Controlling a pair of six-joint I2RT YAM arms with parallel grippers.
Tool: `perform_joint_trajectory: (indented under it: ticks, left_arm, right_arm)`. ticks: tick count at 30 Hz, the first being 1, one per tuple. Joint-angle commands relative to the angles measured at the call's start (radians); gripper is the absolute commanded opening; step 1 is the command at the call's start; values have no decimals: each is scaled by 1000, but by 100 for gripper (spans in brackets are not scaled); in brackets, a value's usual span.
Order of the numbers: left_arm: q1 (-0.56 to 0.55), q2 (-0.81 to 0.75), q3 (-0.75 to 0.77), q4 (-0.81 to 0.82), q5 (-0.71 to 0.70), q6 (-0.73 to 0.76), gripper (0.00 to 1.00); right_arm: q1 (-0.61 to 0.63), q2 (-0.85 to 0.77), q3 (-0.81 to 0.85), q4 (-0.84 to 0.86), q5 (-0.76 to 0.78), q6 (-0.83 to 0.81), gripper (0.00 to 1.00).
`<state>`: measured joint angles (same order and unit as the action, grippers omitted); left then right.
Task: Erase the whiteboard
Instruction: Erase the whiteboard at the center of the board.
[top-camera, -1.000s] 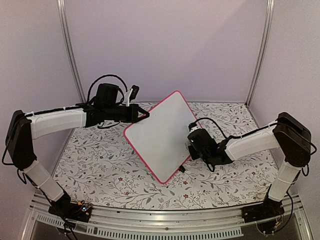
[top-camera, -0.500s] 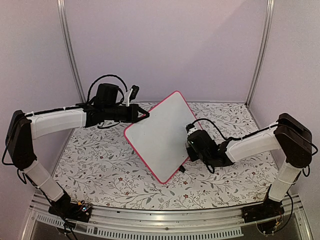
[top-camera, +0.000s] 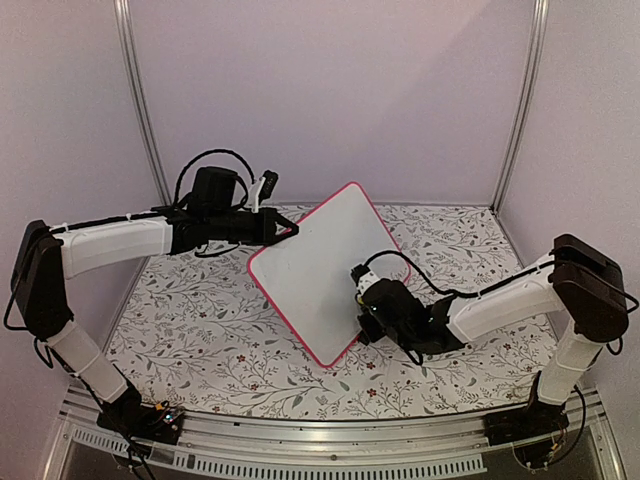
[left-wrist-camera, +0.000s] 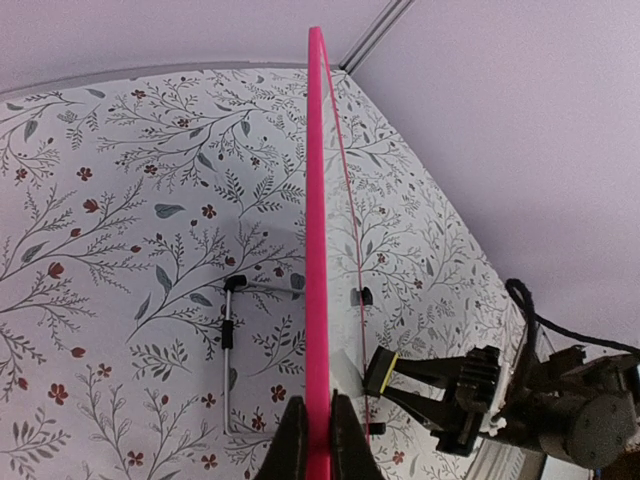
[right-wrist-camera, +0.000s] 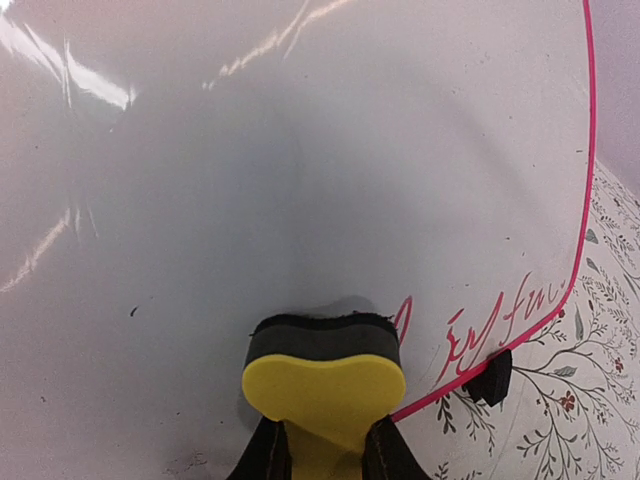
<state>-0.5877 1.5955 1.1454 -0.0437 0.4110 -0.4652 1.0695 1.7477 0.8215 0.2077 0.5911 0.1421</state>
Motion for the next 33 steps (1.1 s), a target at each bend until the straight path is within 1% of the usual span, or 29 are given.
perform_joint_trajectory:
  ticks: [1,5,8,9,14,19,24,27,30,33]
  left_arm:
    - [-17,26,-26,-73,21,89,0]
    - [-17,22,-26,-74,20,89,0]
    - [-17,22,-26,-75,21,89,0]
    - [-17,23,-26,-73,21,89,0]
    - [-18,20,-27,-74,20,88,0]
    - [-17,20,-25,-75,21,87,0]
    - [-17,23,-25,-74,23,88,0]
    - [-18,22,-26,-74,22,88,0]
    - [-17,24,-26,-74,21,89,0]
    - [-17,27,-24,-74,24,88,0]
  right_arm:
    - [26,-3,-25,45,-109,37,14]
    - [26,-31,-46,87,-134,52,14]
    - [24,-32,-35,82,-81,53,14]
    - [18,-27,-22,57,-50,57,14]
    - [-72,17,34,-47,56,120,14]
    - [-150,5,42,-60,84,146,14]
    - [-178,16,71,-51,74,107,14]
    - [-177,18,69,-34,18,87,14]
    - [-159,1,31,11,-45,73,14]
    - [-112,-17,-2,61,-103,35,14]
